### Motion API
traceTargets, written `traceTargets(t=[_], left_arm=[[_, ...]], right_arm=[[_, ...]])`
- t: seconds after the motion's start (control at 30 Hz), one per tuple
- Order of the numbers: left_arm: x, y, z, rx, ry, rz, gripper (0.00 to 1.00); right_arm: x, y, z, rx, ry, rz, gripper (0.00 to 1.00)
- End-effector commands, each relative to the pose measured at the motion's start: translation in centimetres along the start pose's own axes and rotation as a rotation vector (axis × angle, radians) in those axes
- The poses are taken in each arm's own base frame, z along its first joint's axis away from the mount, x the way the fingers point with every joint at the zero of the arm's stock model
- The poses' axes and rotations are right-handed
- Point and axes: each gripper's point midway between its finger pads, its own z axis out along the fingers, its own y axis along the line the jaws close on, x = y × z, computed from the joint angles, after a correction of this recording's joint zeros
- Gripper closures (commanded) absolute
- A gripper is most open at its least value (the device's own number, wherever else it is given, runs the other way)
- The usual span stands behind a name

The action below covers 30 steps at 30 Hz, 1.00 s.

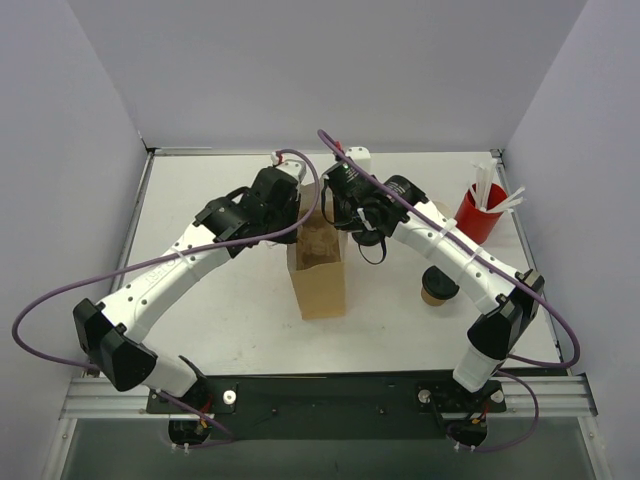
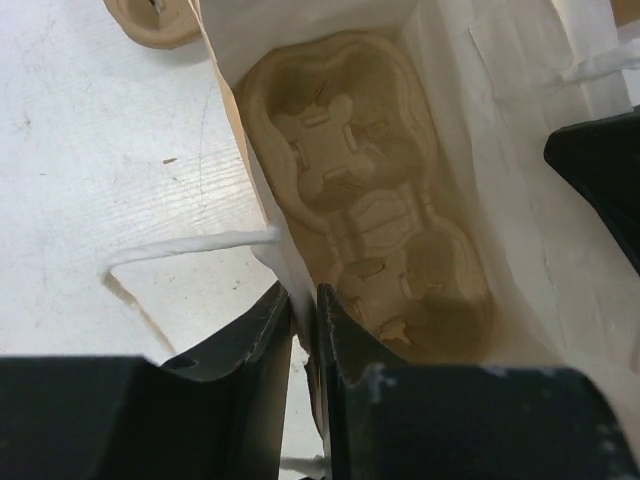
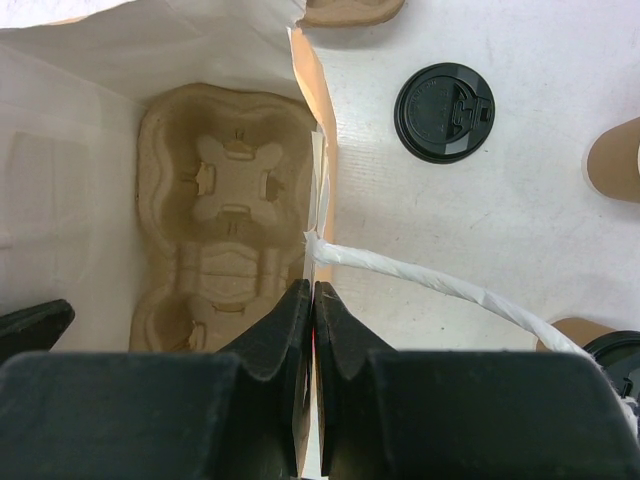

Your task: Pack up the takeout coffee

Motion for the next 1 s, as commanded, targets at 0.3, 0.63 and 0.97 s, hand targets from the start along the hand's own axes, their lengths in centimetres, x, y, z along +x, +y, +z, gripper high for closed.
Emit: traceTargets(t=[0.3, 0.63, 0.97], left_arm=[[-3.4, 1.1, -3.6, -0.05, -0.075, 0.042, 1.0], [-0.1, 1.0, 0.8, -0.062, 0.002, 0.006, 1.0], [-4.5, 0.4, -4.1, -0.017, -0.097, -0.014, 1.0]], right_arm=[[-1.3, -1.3, -2.4, -0.011, -0.026, 0.04, 0.98], [2.4, -0.4, 1.6, -0.002, 0.092, 0.021, 1.0], [-2.4, 0.9, -3.0, -0.102, -0.029, 0.057, 1.0]])
